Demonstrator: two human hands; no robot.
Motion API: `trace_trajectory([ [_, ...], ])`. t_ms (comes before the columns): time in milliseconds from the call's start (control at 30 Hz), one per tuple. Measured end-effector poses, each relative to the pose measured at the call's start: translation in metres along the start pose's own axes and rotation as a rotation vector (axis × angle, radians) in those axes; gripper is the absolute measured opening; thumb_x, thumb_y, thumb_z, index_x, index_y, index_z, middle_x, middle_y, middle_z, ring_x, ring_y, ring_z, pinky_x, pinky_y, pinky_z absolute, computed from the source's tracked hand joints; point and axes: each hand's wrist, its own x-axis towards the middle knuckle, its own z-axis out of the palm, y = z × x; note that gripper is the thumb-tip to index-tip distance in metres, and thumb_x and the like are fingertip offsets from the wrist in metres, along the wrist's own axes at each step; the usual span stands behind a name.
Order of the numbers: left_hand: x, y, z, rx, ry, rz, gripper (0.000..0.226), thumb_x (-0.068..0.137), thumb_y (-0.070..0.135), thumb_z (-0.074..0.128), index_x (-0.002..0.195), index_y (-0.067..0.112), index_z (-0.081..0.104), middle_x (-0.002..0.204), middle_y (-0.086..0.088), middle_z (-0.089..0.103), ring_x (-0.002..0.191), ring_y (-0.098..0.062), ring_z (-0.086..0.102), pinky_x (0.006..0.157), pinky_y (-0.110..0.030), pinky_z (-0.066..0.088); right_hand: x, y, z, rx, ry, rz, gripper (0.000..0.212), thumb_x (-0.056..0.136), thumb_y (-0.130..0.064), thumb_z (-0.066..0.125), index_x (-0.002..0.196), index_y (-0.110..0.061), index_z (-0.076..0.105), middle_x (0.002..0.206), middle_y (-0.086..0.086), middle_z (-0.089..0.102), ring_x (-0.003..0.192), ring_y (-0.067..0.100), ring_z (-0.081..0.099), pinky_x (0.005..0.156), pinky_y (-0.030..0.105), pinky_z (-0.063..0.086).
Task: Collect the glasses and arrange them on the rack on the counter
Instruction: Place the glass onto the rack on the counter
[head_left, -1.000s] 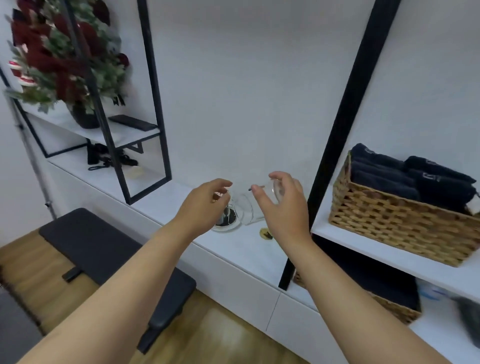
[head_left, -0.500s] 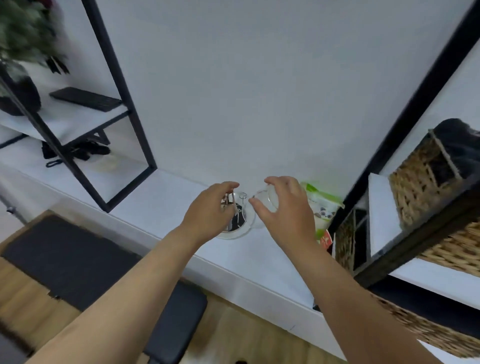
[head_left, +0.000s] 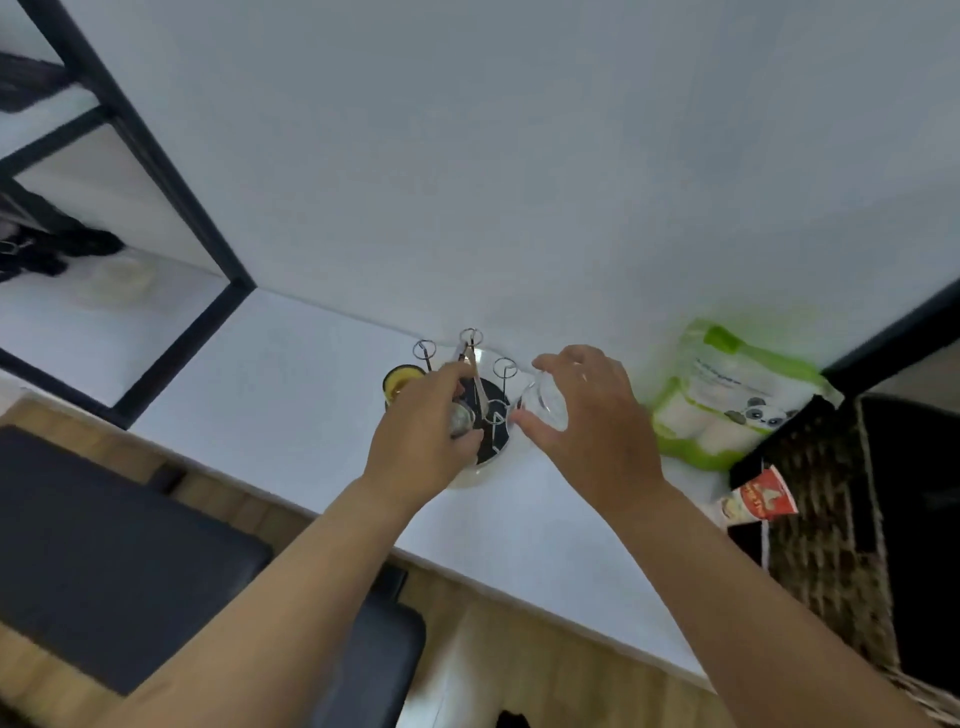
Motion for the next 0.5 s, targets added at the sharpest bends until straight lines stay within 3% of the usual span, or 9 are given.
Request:
trace_trajectory([
  [100, 0.016, -0.026, 0.025, 0.001, 0.009, -0.005, 0.068, 0.077, 0.032, 0.083, 0.136, 0.032, 0.048, 0.114, 0.017, 0.058, 0.108, -0.012, 0.06, 0.078, -0.037, 0.056, 0.007, 0.013, 0.035, -0.032, -0.012, -0.033, 0.054, 0.078, -0.044, 0.087, 0.125, -0.026, 0.067, 0.127, 0.003, 0.063, 0.114, 0.028, 0.06, 0.066, 0.042, 0.062],
  [233, 0.024, -0.051, 0.053, 0.049, 0.0, 0.065, 0.074, 0.08, 0.034, 0.083, 0.142, 0.031, 0.043, 0.127, 0.009, 0.063, 0.115, -0.015, 0.059, 0.079, -0.031, 0.053, 0.01, 0.019, 0.072, -0.057, -0.039, -0.063, 0.053, 0.078, -0.042, 0.085, 0.125, -0.024, 0.068, 0.128, 0.005, 0.063, 0.115, 0.03, 0.061, 0.062, 0.043, 0.063],
  [400, 0.028, -0.074, 0.064, 0.062, 0.032, 0.067, 0.068, 0.085, 0.033, 0.079, 0.14, 0.034, 0.04, 0.123, 0.007, 0.064, 0.112, -0.016, 0.06, 0.079, -0.04, 0.058, 0.019, 0.02, 0.091, -0.04, -0.045, -0.091, 0.055, 0.08, -0.041, 0.085, 0.128, -0.022, 0.068, 0.13, 0.007, 0.062, 0.116, 0.031, 0.058, 0.072, 0.044, 0.061],
  [500, 0.031, -0.083, 0.064, 0.029, 0.033, 0.065, 0.065, 0.085, 0.034, 0.08, 0.138, 0.034, 0.043, 0.124, 0.009, 0.064, 0.11, -0.014, 0.06, 0.08, -0.037, 0.058, 0.025, 0.019, 0.097, -0.062, -0.073, -0.122, 0.057, 0.079, -0.042, 0.086, 0.129, -0.021, 0.067, 0.131, 0.008, 0.061, 0.118, 0.032, 0.058, 0.073, 0.044, 0.061],
])
